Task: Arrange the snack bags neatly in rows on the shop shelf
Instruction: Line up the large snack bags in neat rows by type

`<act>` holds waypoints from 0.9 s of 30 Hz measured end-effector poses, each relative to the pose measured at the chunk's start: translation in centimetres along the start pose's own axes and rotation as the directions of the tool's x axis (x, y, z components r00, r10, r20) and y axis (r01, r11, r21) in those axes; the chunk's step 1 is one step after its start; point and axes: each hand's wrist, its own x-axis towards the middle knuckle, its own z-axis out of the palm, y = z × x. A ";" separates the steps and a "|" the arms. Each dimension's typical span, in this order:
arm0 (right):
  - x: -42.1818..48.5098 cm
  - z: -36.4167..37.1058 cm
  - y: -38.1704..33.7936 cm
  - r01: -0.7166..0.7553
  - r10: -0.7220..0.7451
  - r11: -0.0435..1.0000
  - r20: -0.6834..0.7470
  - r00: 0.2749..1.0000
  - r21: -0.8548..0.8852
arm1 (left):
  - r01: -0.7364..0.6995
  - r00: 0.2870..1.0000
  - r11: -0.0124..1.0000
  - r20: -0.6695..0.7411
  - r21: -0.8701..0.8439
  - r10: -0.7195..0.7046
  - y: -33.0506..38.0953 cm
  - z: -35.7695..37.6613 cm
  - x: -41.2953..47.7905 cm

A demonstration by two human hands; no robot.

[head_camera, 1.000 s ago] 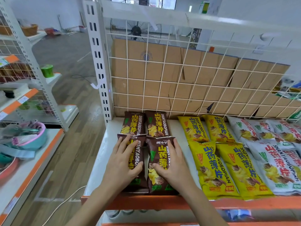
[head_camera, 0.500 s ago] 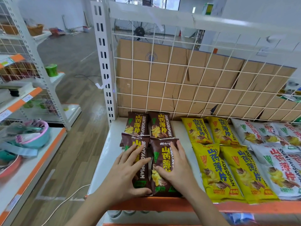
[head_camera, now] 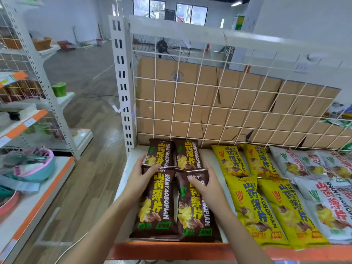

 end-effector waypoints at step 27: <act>0.0 -0.4 -0.3 0.099 -0.086 0.978 0.078 0.993 -0.181 | -0.039 0.997 0.992 -0.054 0.121 0.045 -2.0 1.3 0.6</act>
